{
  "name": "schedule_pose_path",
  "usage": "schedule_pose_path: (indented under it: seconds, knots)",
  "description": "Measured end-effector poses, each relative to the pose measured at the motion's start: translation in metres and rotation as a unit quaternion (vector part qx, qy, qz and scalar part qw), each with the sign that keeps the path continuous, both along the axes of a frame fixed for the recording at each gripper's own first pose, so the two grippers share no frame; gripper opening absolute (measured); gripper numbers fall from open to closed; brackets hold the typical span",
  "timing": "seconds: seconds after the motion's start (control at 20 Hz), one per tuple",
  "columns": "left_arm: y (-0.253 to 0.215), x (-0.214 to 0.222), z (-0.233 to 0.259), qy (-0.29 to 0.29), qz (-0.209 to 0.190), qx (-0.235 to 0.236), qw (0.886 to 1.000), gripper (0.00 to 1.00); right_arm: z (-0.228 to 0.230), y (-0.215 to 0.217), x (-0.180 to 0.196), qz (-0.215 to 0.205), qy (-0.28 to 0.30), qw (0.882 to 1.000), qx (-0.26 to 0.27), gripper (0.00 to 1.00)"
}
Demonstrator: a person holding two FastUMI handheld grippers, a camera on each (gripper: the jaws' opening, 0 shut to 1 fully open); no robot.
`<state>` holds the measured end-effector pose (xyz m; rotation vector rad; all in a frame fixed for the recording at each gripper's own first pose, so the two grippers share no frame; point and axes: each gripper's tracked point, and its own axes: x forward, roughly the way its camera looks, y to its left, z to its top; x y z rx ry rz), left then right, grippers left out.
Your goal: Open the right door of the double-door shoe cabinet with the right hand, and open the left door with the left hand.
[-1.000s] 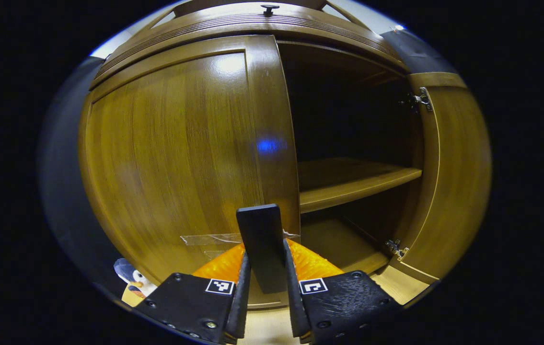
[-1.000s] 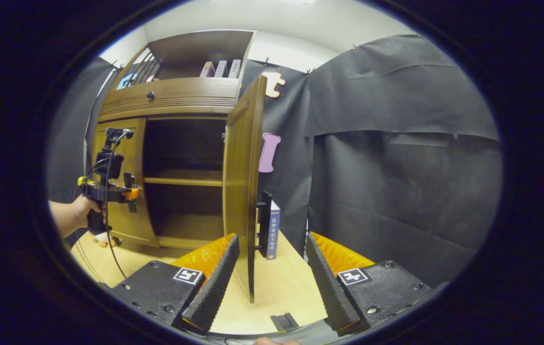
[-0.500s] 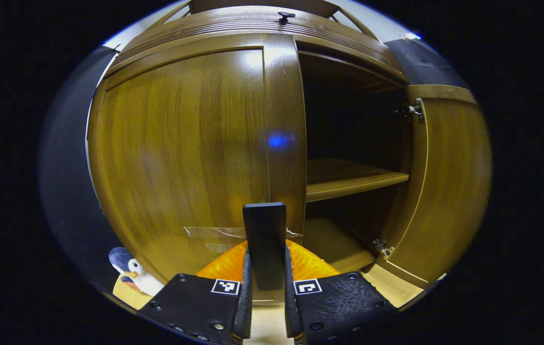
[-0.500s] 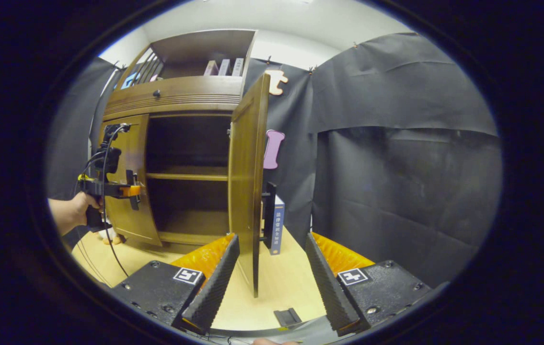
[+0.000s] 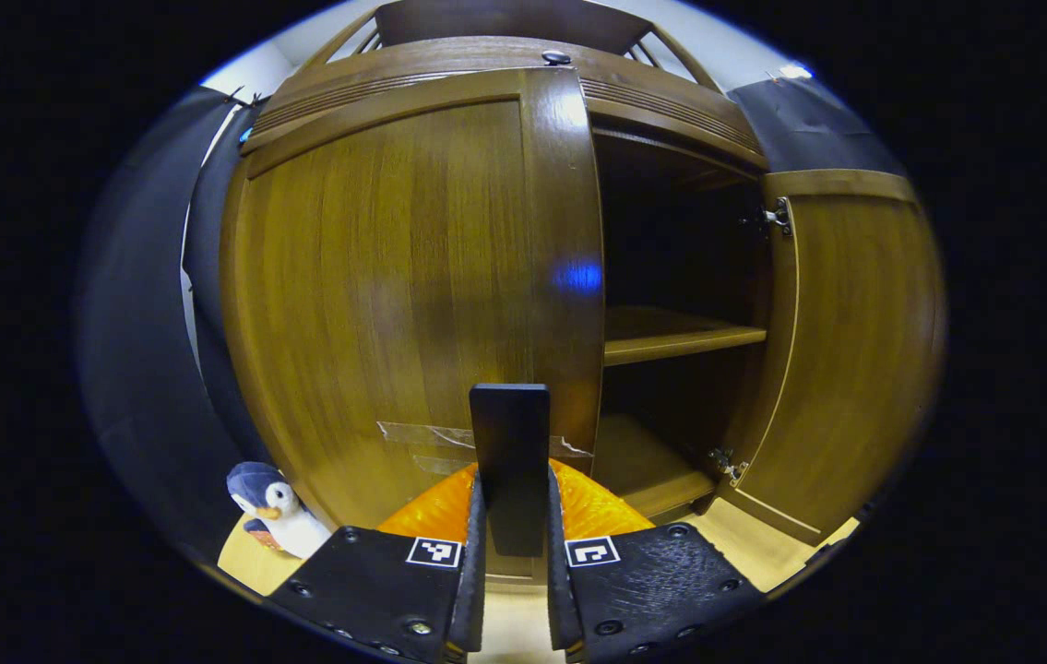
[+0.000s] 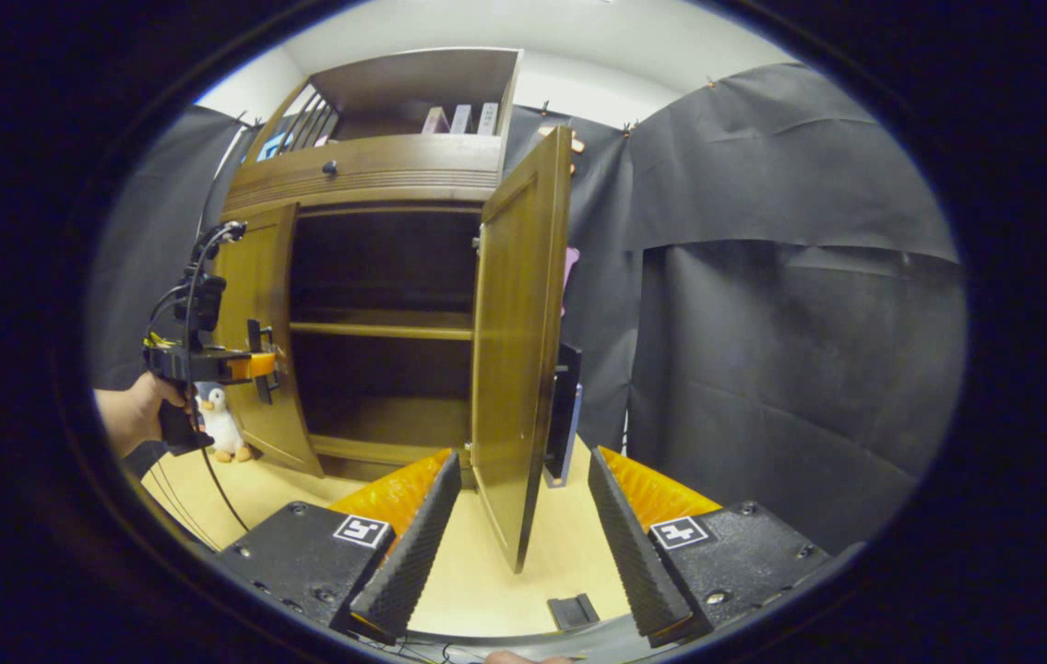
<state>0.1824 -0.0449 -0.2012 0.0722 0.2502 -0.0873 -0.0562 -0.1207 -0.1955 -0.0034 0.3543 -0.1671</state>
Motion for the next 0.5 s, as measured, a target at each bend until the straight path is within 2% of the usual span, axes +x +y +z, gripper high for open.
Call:
schedule_pose_path:
  seconds: [0.2, 0.5]
  knots:
    - [0.005, -0.017, 0.001, 0.001, 0.007, -0.015, 1.000, 0.27, 0.001, 0.009, 0.005, 0.016, 0.000, 1.000, 0.000, 0.88]
    - [0.017, -0.041, 0.003, -0.004, 0.018, -0.012, 1.000, 0.27, -0.003, 0.026, 0.016, 0.039, 0.013, 0.999, 0.005, 0.88]
